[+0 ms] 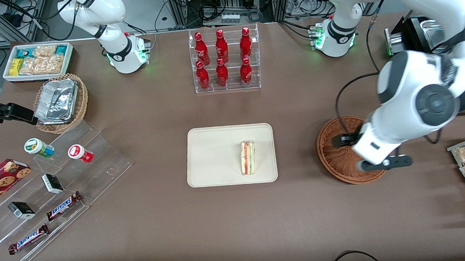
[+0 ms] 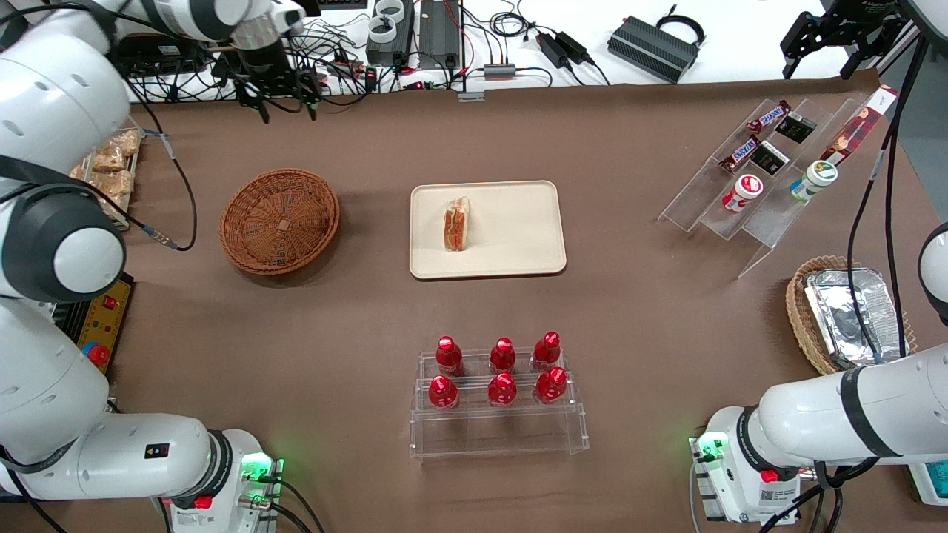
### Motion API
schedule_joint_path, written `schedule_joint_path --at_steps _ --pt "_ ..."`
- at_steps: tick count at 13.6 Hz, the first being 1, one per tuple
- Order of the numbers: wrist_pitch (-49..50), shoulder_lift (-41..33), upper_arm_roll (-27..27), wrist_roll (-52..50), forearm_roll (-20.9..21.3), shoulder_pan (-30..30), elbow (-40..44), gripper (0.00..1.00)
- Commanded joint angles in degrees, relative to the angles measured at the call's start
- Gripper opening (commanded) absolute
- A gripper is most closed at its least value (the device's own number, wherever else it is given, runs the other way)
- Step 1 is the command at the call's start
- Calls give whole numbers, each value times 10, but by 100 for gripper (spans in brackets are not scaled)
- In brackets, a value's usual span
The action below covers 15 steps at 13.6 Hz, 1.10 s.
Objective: Place sandwich from basket to tray
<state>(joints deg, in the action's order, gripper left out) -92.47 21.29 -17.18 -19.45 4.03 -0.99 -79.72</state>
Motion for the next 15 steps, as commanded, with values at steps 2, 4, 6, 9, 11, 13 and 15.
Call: schedule_joint_path --at_steps 2,4,6,9,11,13,15 --pt "42 -69 -2 38 -1 -47 -25 100" --pt "63 -97 14 49 0 -48 -27 100" --pt "108 -124 44 79 -6 -34 -25 100" --pt "148 -159 107 100 -7 10 -26 100" --pt "176 -183 138 100 -9 28 -33 100" --pt "190 -201 140 114 -10 25 -50 100" --pt "183 -209 153 115 -10 24 -70 100"
